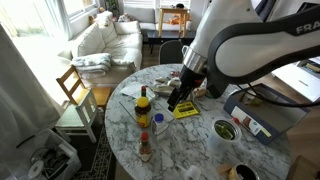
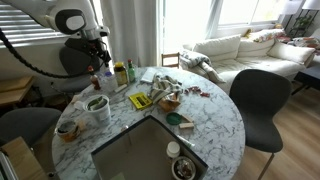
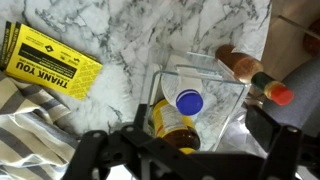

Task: Put the packet in the cup into the container

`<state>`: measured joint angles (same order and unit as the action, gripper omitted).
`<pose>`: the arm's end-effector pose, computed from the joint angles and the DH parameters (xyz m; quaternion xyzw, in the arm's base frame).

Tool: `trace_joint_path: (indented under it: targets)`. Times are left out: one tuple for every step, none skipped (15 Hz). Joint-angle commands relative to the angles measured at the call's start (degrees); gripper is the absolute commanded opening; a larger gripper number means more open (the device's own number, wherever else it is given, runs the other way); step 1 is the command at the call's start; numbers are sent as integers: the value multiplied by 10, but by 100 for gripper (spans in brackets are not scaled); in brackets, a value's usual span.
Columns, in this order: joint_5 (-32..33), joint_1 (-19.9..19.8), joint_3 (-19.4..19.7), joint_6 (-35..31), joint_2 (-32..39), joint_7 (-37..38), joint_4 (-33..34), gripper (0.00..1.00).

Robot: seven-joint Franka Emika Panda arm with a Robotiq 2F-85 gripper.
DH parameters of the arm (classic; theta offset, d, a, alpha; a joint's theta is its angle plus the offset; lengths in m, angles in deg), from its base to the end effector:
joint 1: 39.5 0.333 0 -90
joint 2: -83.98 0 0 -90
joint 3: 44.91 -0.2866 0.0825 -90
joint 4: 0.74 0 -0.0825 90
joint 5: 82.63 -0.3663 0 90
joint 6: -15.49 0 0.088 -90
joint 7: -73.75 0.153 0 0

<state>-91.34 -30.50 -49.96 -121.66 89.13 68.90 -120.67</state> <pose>0.5548 0.1448 0.3374 -0.9862 -0.1129 -0.0996 0.0693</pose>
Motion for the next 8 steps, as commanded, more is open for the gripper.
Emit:
trace_joint_path:
  targets:
    - [2,-9,-10,1,4,2,2,100]
    - [2,-9,-10,1,2,2,2,100]
    - [2,-9,-10,1,-1,2,2,100]
    - [2,-9,-10,1,-4,2,2,100]
    - [2,-10,-10,1,-5,2,2,100]
    - [-12,-10,-12,-17,2,-7,0,100]
    - [-24,-9,-15,-26,16,-12,5,100]
    - [-35,-9,-18,-33,28,-22,10,100]
